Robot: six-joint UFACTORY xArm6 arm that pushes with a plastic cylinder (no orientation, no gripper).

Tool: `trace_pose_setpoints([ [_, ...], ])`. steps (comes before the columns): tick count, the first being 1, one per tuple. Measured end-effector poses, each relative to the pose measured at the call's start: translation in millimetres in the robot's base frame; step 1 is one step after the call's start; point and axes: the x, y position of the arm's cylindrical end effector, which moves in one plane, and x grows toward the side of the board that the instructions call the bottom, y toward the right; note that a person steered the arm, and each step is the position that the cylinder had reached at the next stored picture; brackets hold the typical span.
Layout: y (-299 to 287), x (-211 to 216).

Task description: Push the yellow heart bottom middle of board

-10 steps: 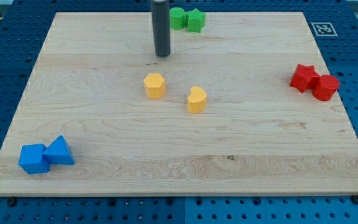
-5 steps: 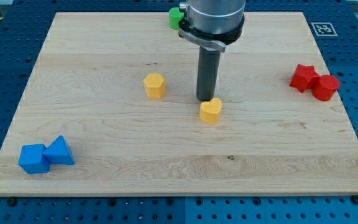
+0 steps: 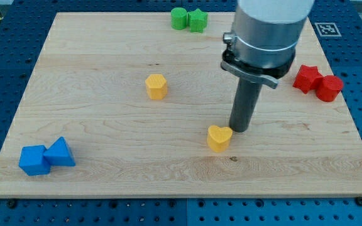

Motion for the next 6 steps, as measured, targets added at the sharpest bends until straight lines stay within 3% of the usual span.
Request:
trace_pose_setpoints([
  [3,-72,27],
  [5,-192,-8],
  [6,-245,-80],
])
